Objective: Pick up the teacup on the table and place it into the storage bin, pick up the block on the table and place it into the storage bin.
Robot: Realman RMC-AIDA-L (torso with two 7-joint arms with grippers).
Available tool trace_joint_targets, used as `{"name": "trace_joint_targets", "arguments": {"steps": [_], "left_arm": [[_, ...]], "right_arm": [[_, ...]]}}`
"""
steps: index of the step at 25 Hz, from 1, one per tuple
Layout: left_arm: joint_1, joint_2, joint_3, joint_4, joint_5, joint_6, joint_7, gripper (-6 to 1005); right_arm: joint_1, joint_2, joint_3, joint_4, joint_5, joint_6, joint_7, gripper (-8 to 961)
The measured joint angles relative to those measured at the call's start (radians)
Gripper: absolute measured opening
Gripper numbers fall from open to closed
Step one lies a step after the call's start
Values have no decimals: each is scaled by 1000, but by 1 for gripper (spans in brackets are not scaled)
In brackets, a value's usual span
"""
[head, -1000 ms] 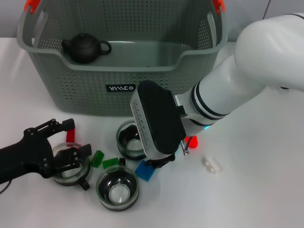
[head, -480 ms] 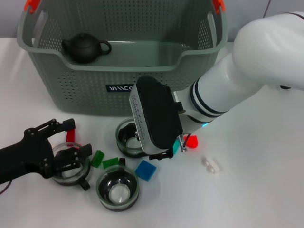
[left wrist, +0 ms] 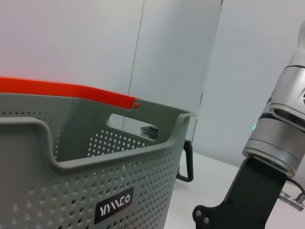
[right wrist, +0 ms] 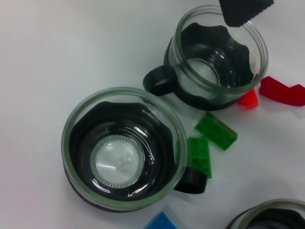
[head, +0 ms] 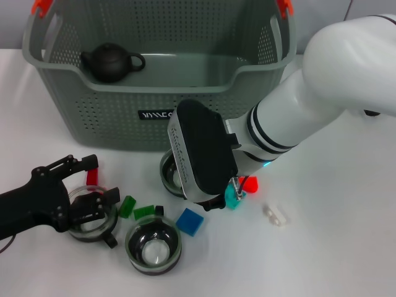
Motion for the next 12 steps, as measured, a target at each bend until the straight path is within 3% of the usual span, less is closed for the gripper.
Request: {"name": "trace_joint_targets", "arguments": {"steps": [5,9,12], "left_arm": [[0,0,0,0,0,0,0,859],[0,0,0,0,0,-1,0,859],[0,0,0,0,0,-1,0,859]], "right_arm": [[-1,-1,5,-5,1,-17,0,57],[-12,-5,13,-57,1,-66,15,57],[-39,-10,62,-158,2,-187,26,57]]}}
